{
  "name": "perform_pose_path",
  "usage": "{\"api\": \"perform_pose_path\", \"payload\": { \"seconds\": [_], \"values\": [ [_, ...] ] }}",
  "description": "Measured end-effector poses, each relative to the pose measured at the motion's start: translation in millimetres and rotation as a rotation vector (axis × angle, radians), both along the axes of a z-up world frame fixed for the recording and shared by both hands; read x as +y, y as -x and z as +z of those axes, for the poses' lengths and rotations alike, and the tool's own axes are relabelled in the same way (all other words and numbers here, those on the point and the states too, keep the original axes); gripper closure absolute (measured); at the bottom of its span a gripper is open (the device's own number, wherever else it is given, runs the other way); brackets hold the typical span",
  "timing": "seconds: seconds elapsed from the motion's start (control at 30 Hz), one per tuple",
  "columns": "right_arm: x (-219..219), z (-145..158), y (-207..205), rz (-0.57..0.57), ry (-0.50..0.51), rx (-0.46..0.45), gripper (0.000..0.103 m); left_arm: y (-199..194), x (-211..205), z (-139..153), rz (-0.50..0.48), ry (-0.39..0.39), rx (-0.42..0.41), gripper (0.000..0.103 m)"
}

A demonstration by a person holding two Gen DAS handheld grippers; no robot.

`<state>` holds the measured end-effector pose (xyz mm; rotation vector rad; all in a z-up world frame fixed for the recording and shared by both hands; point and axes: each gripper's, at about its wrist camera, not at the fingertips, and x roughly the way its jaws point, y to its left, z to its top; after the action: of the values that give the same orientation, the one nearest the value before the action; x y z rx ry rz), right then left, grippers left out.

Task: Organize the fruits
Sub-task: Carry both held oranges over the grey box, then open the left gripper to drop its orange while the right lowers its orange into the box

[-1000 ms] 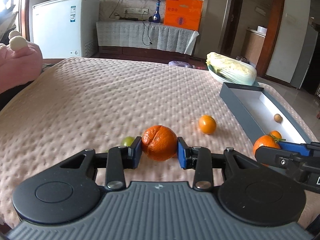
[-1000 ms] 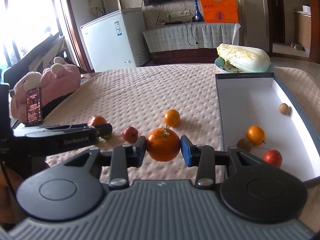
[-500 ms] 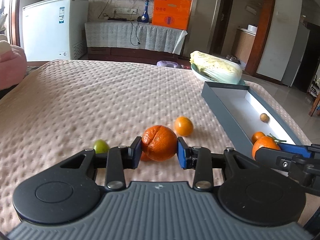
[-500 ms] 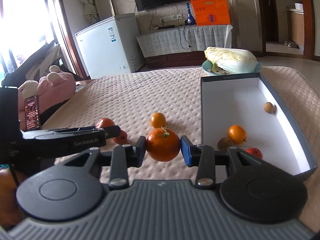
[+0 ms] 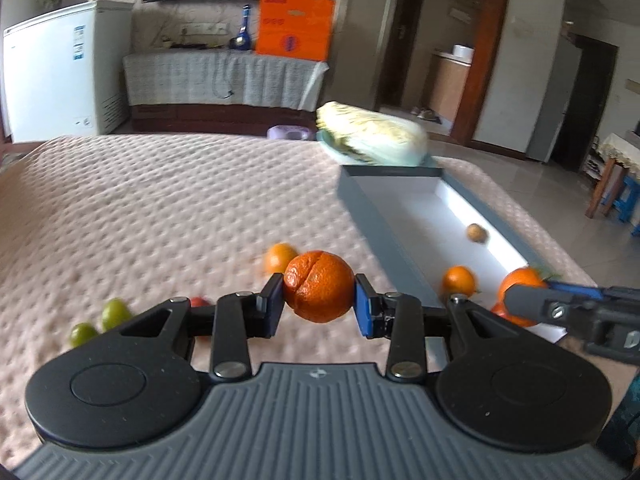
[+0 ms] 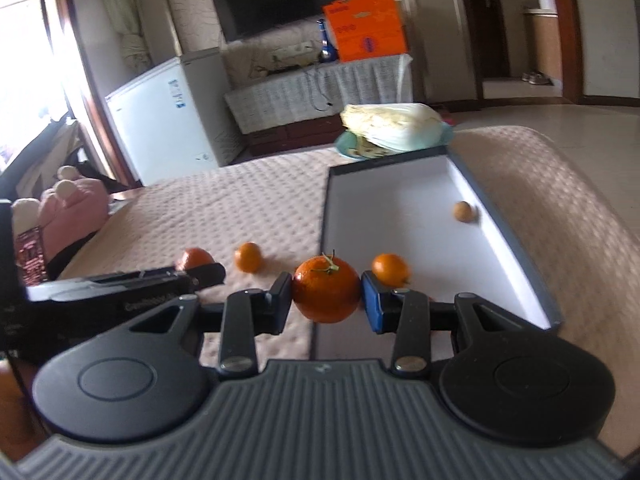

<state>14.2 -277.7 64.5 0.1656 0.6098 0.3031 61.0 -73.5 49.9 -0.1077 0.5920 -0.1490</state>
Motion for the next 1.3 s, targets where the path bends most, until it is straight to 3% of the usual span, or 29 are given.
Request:
{"api": "perform_pose_path", "payload": {
  "seconds": [0.23,0.77,1.3],
  "values": [
    [-14.7,-5.2,-5.5,-0.07,0.008,0.028,0.062,-15.5,-26.7,5.9,-0.074,0.022,-0.032,0.061],
    [-21.5,-14.8,-12.6,-0.087,0.035,0.075,0.062,-74.7,-76.6,-6.3,-0.211,0.026,-0.034,0.061],
    [-17.1,-19.3,-18.8,-0.075,0.038,0.092,0.063,-116.8,-104.7,-22.3,-0.248,-0.019,0.001,0.06]
  ]
}}
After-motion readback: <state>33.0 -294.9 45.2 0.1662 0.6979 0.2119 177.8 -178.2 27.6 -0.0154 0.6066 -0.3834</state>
